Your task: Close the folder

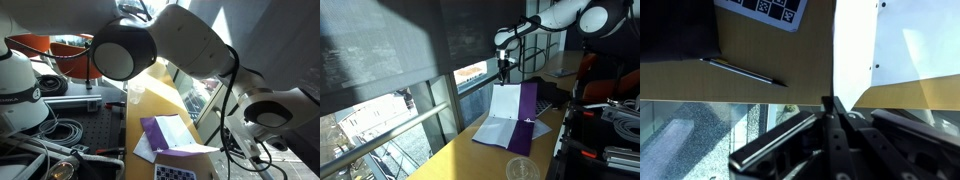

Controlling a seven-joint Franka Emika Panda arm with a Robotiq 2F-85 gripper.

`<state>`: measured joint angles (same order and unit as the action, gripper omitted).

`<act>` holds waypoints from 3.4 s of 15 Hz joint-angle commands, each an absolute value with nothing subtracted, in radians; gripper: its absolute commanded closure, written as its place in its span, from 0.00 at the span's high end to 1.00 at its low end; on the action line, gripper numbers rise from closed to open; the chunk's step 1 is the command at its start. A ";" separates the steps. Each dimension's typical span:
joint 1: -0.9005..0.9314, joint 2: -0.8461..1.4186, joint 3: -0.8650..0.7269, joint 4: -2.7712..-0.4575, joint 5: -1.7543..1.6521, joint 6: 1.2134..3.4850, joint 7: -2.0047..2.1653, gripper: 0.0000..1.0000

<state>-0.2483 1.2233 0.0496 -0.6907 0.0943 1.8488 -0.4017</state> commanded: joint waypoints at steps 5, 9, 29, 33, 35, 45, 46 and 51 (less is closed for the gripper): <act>-0.084 1.033 -0.009 -0.748 -0.044 1.752 -0.361 0.00; -0.021 0.991 -0.018 -0.830 -0.086 1.792 -0.362 0.00; 0.076 0.695 -0.050 -1.472 -0.374 2.184 -0.341 0.00; 0.087 0.661 -0.044 -1.556 -0.397 2.198 -0.338 0.00; 0.088 0.647 -0.039 -1.590 -0.409 2.207 -0.337 0.00; 0.093 0.631 -0.041 -1.600 -0.419 2.235 -0.265 0.63; 0.091 0.630 -0.041 -1.589 -0.414 2.232 -0.257 0.70; 0.069 0.606 -0.020 -1.582 -0.358 2.216 -0.227 1.00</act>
<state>0.0891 0.6460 -0.0402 -1.5625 -0.3975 2.2220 -0.2420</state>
